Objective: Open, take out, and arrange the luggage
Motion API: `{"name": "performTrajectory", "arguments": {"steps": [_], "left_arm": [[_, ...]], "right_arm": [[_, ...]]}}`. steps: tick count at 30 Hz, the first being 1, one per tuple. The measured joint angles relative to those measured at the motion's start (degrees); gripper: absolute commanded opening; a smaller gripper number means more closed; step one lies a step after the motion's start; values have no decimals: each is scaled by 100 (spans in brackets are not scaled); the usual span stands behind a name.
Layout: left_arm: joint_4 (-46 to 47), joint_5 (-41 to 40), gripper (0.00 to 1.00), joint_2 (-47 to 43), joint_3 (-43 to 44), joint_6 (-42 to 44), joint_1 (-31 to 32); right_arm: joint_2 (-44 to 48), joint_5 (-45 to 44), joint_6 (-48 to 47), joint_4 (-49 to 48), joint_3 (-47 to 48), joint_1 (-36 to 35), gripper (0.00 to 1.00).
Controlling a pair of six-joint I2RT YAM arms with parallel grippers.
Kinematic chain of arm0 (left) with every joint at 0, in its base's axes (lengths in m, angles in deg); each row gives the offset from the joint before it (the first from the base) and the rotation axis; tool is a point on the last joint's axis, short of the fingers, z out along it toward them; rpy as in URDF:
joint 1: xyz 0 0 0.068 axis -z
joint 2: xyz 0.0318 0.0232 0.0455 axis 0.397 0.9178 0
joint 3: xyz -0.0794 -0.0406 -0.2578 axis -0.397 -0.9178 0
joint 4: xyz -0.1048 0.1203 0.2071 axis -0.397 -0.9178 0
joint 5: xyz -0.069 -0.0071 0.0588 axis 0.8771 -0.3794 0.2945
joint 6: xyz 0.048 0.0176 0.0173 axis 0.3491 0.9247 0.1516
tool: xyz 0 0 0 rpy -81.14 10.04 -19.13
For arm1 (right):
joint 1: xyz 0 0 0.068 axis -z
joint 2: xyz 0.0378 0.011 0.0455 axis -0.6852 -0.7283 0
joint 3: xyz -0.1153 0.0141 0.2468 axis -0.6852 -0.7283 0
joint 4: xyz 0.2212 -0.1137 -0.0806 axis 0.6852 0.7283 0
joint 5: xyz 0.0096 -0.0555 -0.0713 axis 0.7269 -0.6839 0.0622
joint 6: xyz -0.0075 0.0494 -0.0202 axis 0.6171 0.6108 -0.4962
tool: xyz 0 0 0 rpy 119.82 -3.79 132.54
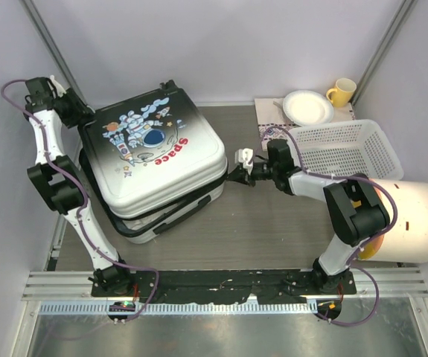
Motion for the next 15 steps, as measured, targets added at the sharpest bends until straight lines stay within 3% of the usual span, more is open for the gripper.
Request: {"name": "performTrajectory", "arguments": {"steps": [6,10,15], "left_arm": [[-85,-92,0,68,129,138,17],[-87,-352,0,87,184,129,-4],[-223,-557,0,195,400,125,-4]], "right_arm": [[-737,590,177,1078,1141,326,1],[-1235,422,490,857,1738,487,1],[-1340,7,638,505,1829,566,1]]}}
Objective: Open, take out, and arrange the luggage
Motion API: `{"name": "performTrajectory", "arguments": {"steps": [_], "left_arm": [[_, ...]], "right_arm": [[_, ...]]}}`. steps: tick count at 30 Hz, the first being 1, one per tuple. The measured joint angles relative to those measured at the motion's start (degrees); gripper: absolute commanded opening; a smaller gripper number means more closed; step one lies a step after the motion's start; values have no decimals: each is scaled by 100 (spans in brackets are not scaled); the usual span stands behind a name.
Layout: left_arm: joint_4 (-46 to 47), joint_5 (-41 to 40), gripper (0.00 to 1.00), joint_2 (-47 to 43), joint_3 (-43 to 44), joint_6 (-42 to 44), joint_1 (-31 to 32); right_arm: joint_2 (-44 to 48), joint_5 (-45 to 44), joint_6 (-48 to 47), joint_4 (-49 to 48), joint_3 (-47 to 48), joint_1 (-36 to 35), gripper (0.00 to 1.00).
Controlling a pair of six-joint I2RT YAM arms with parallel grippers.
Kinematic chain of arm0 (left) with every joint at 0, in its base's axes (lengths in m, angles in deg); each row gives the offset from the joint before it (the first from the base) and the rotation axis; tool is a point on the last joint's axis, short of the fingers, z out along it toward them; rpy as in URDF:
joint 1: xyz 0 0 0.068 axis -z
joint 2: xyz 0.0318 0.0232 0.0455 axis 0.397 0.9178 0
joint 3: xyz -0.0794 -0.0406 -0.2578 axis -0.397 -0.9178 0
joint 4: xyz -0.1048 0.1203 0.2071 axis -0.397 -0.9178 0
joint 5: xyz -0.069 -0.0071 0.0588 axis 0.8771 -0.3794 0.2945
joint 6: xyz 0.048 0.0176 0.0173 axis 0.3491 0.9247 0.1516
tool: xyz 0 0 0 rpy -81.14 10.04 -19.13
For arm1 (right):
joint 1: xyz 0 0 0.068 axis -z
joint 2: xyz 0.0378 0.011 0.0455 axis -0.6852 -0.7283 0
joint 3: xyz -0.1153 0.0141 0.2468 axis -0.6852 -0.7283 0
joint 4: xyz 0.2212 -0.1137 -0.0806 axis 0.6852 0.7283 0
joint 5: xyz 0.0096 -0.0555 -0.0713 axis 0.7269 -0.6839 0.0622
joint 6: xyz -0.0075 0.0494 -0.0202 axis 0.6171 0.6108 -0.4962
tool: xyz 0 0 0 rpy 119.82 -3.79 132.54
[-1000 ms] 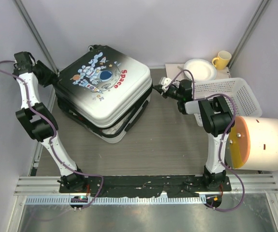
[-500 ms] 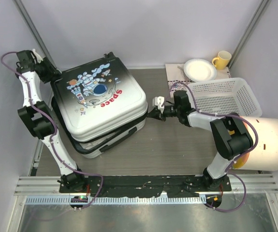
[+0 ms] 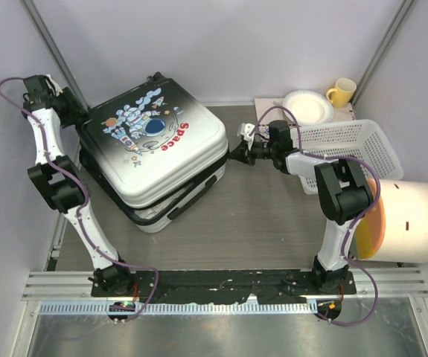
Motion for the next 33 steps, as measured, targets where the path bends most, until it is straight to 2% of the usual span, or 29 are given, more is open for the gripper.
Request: {"name": "performTrajectory", "arguments": {"steps": [8,12,24,29,33], "left_arm": [[-164,-68,0,155,251,-33,-2],[-164,-61,0,162,256,-39,-2],[-129,-57,0,234,315,-111,-2],[-96,-68,0,232,280,-107,2],[236,-157,0,37,-105,-138,-13]], "right_arm": [[-11,-634,-85,-485,-33,83,1],[-295,-791,42,-981,57,72,1],[-1816,-133,413,-2286,1434,44,1],[-2249,-138,975,-2892,1751,-35,1],[-2673,-420,1589,-3235,2260,-35,1]]}}
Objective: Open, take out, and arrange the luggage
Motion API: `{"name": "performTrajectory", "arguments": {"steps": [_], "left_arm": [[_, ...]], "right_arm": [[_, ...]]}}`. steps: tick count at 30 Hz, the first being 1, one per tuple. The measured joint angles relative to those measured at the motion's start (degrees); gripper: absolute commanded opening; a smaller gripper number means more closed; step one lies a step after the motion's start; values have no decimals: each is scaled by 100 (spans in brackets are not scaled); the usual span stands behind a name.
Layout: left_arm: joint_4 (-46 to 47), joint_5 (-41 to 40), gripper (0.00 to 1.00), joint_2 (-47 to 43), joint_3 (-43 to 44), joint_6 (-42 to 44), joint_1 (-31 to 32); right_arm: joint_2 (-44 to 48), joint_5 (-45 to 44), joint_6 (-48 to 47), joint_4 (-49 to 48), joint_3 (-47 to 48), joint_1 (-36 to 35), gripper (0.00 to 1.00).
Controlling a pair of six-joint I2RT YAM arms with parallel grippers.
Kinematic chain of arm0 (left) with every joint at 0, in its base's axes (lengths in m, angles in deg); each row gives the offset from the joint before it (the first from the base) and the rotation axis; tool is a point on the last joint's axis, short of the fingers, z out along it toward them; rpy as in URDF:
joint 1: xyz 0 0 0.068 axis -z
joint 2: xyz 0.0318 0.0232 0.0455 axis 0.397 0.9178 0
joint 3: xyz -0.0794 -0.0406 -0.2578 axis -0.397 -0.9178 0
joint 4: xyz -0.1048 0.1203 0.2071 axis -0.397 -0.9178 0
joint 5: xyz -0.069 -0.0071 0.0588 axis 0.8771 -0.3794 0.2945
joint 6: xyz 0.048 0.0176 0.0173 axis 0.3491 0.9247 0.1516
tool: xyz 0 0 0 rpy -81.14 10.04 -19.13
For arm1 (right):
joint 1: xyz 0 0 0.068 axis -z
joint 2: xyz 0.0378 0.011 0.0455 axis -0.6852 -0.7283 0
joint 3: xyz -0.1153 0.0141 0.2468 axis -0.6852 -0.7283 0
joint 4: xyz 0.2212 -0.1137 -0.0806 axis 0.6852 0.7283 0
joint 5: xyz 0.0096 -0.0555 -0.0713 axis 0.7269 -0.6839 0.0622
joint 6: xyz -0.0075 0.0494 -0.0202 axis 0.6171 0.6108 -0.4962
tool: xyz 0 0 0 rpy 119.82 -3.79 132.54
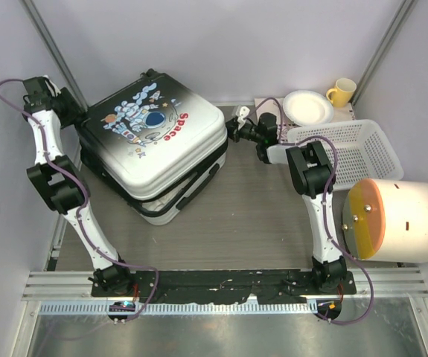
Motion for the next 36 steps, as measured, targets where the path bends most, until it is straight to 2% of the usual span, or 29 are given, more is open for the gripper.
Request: {"name": "performTrajectory", "arguments": {"steps": [2,3,4,6,7,11,14,19,22,26,30,36], "left_arm": [[192,-66,0,-151,-247,-9,0],[275,-90,0,-205,-348,-9,0],[332,-101,0,-243,-415,-9,0],[437,-127,0,-302,-525,-11,0],[490,-125,0,-323,-575,-22,-4],[651,-61,0,-452,-791,-17,-2],[916,-42,0,-678,-1163,-17,-11],[1390,-7,0,-1187,-1969,-118,-125],[1537,2,0,-1565,-2524,-197,-219],[1606,-96,0,-2085,-3198,-293,-286],[1574,-264,0,-2605,-3786,-450,-315],[1342,-533,0,-3471,-4645,-787,-317]], "right_arm": [[-188,-140,284,-197,190,-31,2],[-245,-168,431,-313,216,-39,27],[-256,-170,520,-372,216,-48,42],[-256,-372,691,-450,212,-68,63],[-247,-544,750,-490,199,-63,65],[15,-1075,758,-339,-144,-4,68],[549,-1460,649,273,-549,13,69],[1556,-2225,815,1965,-608,138,70],[2330,-2616,1283,3425,-616,271,63],[3071,-2673,1825,4625,-925,369,62],[3716,-2586,2450,5722,-1561,70,61],[3919,-2583,2979,6408,-2184,-885,60]]}}
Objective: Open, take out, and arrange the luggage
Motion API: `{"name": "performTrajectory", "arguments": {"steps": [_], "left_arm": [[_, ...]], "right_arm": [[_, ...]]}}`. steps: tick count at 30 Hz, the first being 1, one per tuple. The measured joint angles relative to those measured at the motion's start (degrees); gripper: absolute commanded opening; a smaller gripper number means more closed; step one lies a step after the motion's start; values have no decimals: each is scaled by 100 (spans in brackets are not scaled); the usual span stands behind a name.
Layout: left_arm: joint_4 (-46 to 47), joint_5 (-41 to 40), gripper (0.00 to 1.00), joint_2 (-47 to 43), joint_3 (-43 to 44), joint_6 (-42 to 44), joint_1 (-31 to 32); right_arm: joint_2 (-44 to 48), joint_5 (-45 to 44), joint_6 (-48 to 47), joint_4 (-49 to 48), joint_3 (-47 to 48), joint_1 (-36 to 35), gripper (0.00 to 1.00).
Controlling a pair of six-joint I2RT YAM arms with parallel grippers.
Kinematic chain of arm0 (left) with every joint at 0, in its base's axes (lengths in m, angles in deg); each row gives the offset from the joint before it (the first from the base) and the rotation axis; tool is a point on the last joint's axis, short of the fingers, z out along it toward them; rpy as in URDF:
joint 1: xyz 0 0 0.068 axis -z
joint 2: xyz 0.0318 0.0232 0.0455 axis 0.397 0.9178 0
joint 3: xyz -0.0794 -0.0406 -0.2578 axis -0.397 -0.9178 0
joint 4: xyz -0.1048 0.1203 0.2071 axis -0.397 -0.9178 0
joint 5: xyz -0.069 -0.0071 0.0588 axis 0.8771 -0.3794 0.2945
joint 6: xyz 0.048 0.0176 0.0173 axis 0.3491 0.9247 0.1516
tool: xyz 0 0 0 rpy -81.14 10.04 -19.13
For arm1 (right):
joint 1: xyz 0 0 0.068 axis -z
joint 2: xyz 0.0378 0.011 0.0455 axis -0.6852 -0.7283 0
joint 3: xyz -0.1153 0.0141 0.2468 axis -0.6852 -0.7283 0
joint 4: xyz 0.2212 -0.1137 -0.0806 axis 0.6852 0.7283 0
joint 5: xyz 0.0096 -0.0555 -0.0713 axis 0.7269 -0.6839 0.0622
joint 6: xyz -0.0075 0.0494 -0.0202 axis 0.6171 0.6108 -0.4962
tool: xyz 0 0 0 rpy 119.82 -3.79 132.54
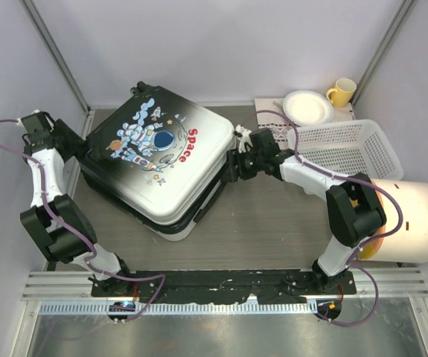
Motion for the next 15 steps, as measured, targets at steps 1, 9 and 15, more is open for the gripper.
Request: {"name": "performTrajectory", "arguments": {"steps": [1,9,15], "left_arm": [[-57,-48,0,-114,-92,-46,0],[-483,-605,0,-892,-688,-501,-79],[-498,-966,0,-1292,-1075,-1182,-251]], "right_arm": [[-22,-7,96,33,-9,-140,60],[-822,-238,549,63,479,-216,61],[-2234,-485,455,59,2413,-44,61]]}}
